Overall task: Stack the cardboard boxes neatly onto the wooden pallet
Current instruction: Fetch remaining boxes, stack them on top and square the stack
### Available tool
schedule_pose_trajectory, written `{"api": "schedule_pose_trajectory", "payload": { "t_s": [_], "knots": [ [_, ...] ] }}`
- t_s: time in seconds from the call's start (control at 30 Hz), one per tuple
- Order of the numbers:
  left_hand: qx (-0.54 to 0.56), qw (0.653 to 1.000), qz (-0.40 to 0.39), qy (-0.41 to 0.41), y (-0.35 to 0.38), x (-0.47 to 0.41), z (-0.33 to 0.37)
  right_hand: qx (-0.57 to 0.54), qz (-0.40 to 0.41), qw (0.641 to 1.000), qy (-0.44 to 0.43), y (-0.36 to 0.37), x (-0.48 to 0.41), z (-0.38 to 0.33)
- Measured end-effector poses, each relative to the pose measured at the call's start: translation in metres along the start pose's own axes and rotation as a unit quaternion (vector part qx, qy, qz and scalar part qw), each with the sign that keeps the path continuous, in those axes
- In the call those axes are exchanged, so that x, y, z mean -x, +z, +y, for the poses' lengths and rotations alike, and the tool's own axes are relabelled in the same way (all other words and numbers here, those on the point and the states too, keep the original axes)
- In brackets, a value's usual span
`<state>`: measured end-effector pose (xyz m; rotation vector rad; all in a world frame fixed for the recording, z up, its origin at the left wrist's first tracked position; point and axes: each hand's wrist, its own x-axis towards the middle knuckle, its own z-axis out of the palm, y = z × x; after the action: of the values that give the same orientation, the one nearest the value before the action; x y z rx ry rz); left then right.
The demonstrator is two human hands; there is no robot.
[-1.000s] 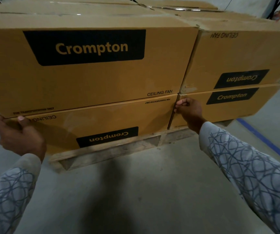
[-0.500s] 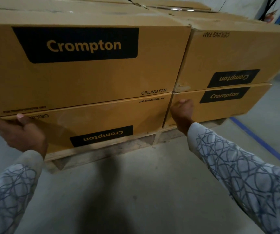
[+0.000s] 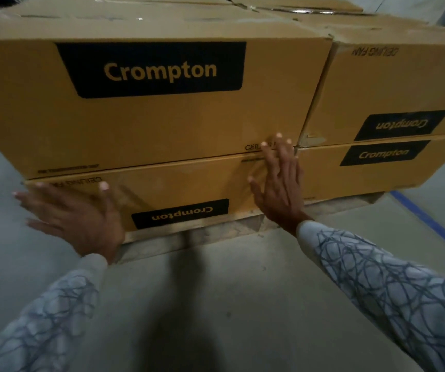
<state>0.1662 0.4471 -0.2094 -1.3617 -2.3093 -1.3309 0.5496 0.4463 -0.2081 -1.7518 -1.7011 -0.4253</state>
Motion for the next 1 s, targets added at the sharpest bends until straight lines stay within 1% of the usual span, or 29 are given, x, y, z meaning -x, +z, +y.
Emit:
{"api": "schedule_pose_trajectory", "payload": {
  "t_s": [0.03, 0.07, 0.1, 0.13, 0.17, 0.2, 0.23, 0.27, 0.33, 0.4, 0.5, 0.57, 0.63, 0.7, 0.77, 0.8, 0.9, 1.0],
  "knots": [
    [-0.002, 0.999, -0.009, 0.045, 0.018, 0.034, 0.028, 0.026, -0.016, 0.998, -0.054, 0.000, -0.001, -0.003],
    [-0.025, 0.990, -0.073, 0.120, 0.009, 0.038, 0.038, 0.042, -0.031, 0.996, -0.078, 0.003, -0.002, -0.007],
    [-0.046, 0.979, -0.098, 0.172, 0.010, 0.050, 0.046, 0.041, -0.048, 0.996, -0.063, 0.002, -0.004, -0.015],
    [-0.059, 0.957, -0.132, 0.250, 0.019, 0.056, 0.053, 0.043, -0.048, 0.997, -0.048, 0.003, -0.006, -0.018],
    [-0.072, 0.936, -0.137, 0.315, 0.028, 0.053, 0.054, 0.049, -0.055, 0.997, -0.041, 0.005, -0.007, -0.018],
    [-0.089, 0.918, -0.125, 0.364, 0.032, 0.047, 0.056, 0.054, -0.046, 0.997, -0.035, 0.008, -0.007, -0.015],
    [-0.101, 0.916, -0.107, 0.373, 0.039, 0.040, 0.054, 0.057, -0.045, 0.997, -0.035, 0.007, -0.006, -0.013],
    [-0.097, 0.920, -0.122, 0.361, 0.040, 0.038, 0.059, 0.063, -0.048, 0.996, -0.035, 0.009, -0.005, -0.011],
    [-0.125, 0.916, -0.122, 0.361, 0.046, 0.035, 0.063, 0.067, -0.044, 0.996, -0.042, 0.014, -0.004, -0.009],
    [-0.127, 0.910, -0.145, 0.367, 0.048, 0.030, 0.062, 0.065, -0.064, 0.995, -0.033, 0.015, -0.003, -0.013],
    [-0.116, 0.911, -0.153, 0.364, 0.039, 0.035, 0.062, 0.055, -0.087, 0.995, -0.011, 0.008, 0.005, -0.015],
    [-0.093, 0.911, -0.176, 0.361, 0.019, 0.042, 0.075, 0.023, -0.111, 0.993, 0.021, -0.011, 0.002, -0.024],
    [-0.072, 0.900, -0.230, 0.363, -0.007, 0.050, 0.095, -0.062, -0.118, 0.988, 0.078, -0.040, -0.007, -0.041],
    [-0.055, 0.882, -0.292, 0.365, -0.029, 0.060, 0.119, -0.181, -0.102, 0.965, 0.157, -0.076, -0.016, -0.062],
    [-0.040, 0.867, -0.343, 0.360, -0.049, 0.075, 0.146, -0.274, -0.100, 0.923, 0.249, -0.121, -0.021, -0.078],
    [-0.036, 0.859, -0.364, 0.359, -0.061, 0.083, 0.162, -0.301, -0.112, 0.902, 0.287, -0.147, -0.021, -0.084],
    [-0.010, 0.829, -0.438, 0.347, -0.114, 0.112, 0.208, -0.306, -0.148, 0.867, 0.364, -0.223, -0.005, -0.088],
    [0.010, 0.793, -0.504, 0.341, -0.164, 0.127, 0.271, -0.306, -0.152, 0.831, 0.439, -0.283, -0.001, -0.076]
  ]
}}
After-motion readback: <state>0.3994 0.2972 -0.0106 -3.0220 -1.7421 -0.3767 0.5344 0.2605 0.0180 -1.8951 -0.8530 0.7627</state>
